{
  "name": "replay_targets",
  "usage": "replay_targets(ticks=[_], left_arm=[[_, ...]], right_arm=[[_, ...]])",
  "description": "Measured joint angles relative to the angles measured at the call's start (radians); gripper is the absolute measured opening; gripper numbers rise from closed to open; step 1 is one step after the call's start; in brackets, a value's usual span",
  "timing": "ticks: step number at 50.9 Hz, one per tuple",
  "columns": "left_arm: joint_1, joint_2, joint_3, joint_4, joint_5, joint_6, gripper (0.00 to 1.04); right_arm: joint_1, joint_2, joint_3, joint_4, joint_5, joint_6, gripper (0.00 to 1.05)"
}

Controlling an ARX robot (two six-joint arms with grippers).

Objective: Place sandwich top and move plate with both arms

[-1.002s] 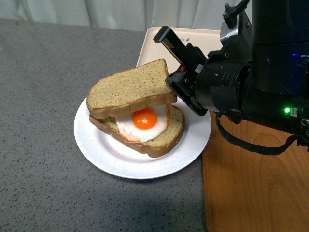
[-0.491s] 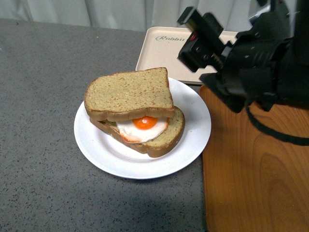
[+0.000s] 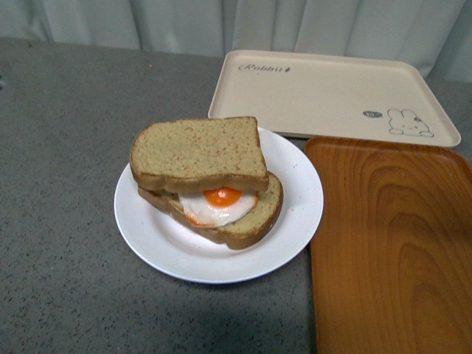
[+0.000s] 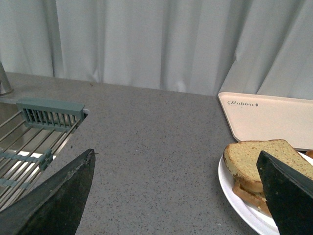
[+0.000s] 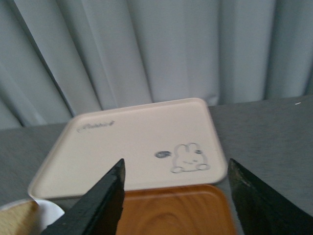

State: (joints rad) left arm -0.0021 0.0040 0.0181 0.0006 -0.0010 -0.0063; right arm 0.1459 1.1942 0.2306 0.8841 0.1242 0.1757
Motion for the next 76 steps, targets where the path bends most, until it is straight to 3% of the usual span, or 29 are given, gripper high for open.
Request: replay_targets(ticks=[6, 15, 18, 20, 51, 56, 62, 65, 67, 71, 76], left_arm=[[0.0, 0.0, 0.0, 0.0, 0.001, 0.0, 0.98], [0.0, 0.0, 0.0, 0.0, 0.001, 0.0, 0.98], [0.0, 0.0, 0.0, 0.0, 0.0, 0.0, 0.98], [0.0, 0.0, 0.0, 0.0, 0.0, 0.0, 0.98], [0.0, 0.0, 0.0, 0.0, 0.001, 0.0, 0.98], [0.0, 0.0, 0.0, 0.0, 0.001, 0.0, 0.98], [-0.002, 0.006, 0.003, -0.01, -0.004, -0.024, 0.98], [-0.024, 0.093, 0.055, -0.157, -0.049, -0.23, 0.98], [-0.034, 0.156, 0.063, -0.177, -0.054, -0.378, 0.98], [-0.042, 0.264, 0.062, -0.117, -0.048, -0.661, 0.98], [-0.042, 0.346, 0.062, -0.023, -0.047, -0.815, 0.98]], right_arm=[[-0.119, -0.336, -0.113, -0.257, -0.107, -0.102, 0.41], [-0.143, -0.911, -0.171, -0.765, -0.122, -0.152, 0.15], [-0.143, -1.069, -0.196, -0.85, -0.127, -0.159, 0.06], [-0.143, -1.128, -0.211, -0.871, -0.126, -0.165, 0.01], [-0.143, -1.19, -0.224, -0.883, -0.126, -0.171, 0.01], [-0.13, -1.081, -0.154, -1.082, -0.111, 0.005, 0.19], [-0.128, -1.052, -0.152, -1.114, -0.107, 0.157, 0.45], [-0.128, -1.054, -0.15, -1.114, -0.108, 0.178, 0.58], [-0.128, -1.054, -0.149, -1.114, -0.108, 0.184, 0.65], [-0.127, -1.053, -0.149, -1.114, -0.108, 0.193, 0.81], [-0.127, -1.053, -0.149, -1.114, -0.107, 0.196, 0.96]])
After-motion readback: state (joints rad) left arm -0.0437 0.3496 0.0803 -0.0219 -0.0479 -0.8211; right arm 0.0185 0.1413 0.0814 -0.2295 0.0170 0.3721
